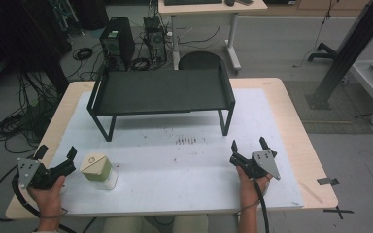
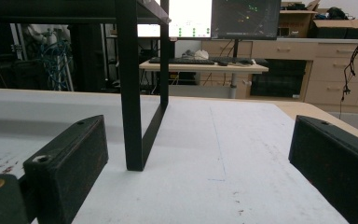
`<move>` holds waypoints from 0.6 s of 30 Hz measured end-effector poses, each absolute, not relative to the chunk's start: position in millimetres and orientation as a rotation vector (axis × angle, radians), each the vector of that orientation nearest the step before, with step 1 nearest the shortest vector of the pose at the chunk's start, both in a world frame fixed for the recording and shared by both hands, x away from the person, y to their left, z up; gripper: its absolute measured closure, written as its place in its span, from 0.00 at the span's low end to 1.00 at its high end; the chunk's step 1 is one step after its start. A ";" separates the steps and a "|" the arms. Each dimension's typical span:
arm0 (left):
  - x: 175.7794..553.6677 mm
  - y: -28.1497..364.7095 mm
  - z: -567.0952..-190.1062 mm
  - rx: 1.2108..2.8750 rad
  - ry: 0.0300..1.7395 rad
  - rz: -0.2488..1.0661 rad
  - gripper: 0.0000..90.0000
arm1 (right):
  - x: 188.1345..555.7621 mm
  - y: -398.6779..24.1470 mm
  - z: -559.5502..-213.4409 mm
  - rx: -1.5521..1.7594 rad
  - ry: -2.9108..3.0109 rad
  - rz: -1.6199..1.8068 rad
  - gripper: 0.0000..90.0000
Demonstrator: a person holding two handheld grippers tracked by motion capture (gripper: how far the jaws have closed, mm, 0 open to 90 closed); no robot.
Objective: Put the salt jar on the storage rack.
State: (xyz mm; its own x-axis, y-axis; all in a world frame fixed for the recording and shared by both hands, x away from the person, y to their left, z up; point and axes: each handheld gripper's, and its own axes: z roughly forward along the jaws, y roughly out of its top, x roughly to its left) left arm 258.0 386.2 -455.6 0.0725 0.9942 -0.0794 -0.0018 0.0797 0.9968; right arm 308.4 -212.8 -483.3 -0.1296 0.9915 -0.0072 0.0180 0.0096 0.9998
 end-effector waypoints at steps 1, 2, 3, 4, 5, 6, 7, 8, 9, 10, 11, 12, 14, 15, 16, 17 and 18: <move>257.1 385.7 -454.2 1.175 1.187 1.097 0.01 | 308.4 -212.8 -483.4 1.152 1.322 1.289 0.05; 255.2 384.4 -450.6 1.176 1.176 1.104 0.01 | 308.4 -212.9 -483.4 1.152 1.322 1.290 0.05; 254.2 383.7 -448.6 1.177 1.171 1.104 0.01 | 308.3 -212.9 -483.4 1.152 1.321 1.290 0.05; 253.0 383.2 -446.6 1.177 1.166 1.106 0.01 | 308.3 -212.9 -483.4 1.152 1.321 1.291 0.05; 251.5 382.9 -444.4 1.177 1.162 1.109 0.01 | 308.3 -213.0 -483.4 1.151 1.321 1.291 0.05; 249.9 382.3 -442.3 1.174 1.160 1.110 0.01 | 308.2 -213.0 -483.4 1.151 1.320 1.291 0.05; 249.9 382.3 -442.3 1.174 1.160 1.110 0.01 | 308.2 -213.0 -483.4 1.151 1.320 1.291 0.05; 248.0 381.9 -440.1 1.168 1.156 1.110 0.01 | 308.2 -213.0 -483.4 1.151 1.320 1.292 0.05; 243.7 380.9 -435.6 1.160 1.151 1.102 0.01 | 308.1 -213.0 -483.5 1.150 1.320 1.293 0.05; 241.5 380.2 -433.5 1.158 1.152 1.098 0.01 | 308.1 -213.0 -483.5 1.151 1.320 1.293 0.05; 241.5 380.2 -433.5 1.158 1.152 1.098 0.00 | 308.1 -213.0 -483.5 1.151 1.320 1.293 0.05; 236.8 378.7 -429.8 1.153 1.145 1.093 0.00 | 308.1 -213.1 -483.5 1.149 1.320 1.294 0.05; 234.4 377.6 -427.9 1.151 1.139 1.095 0.00 | 308.1 -213.1 -483.5 1.149 1.320 1.296 0.05; 231.4 376.2 -425.6 1.151 1.131 1.099 0.00 | 308.1 -213.1 -483.5 1.149 1.320 1.297 0.05; 229.6 375.2 -424.1 1.150 1.126 1.098 0.00 | 308.1 -213.2 -483.5 1.149 1.321 1.298 0.05; 225.3 372.8 -419.9 1.145 1.114 1.099 0.00 | 308.1 -213.2 -483.5 1.148 1.322 1.298 0.05; 225.3 372.8 -419.9 1.145 1.114 1.099 0.00 | 308.1 -213.2 -483.5 1.148 1.322 1.298 0.05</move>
State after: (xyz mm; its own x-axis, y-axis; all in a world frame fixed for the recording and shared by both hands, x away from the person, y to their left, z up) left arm 225.3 372.8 -419.9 0.1143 0.9902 -0.0807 -0.0671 0.0887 0.9938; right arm 308.1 -213.2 -483.5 -0.1361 0.9907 -0.0046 0.0134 0.0065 0.9999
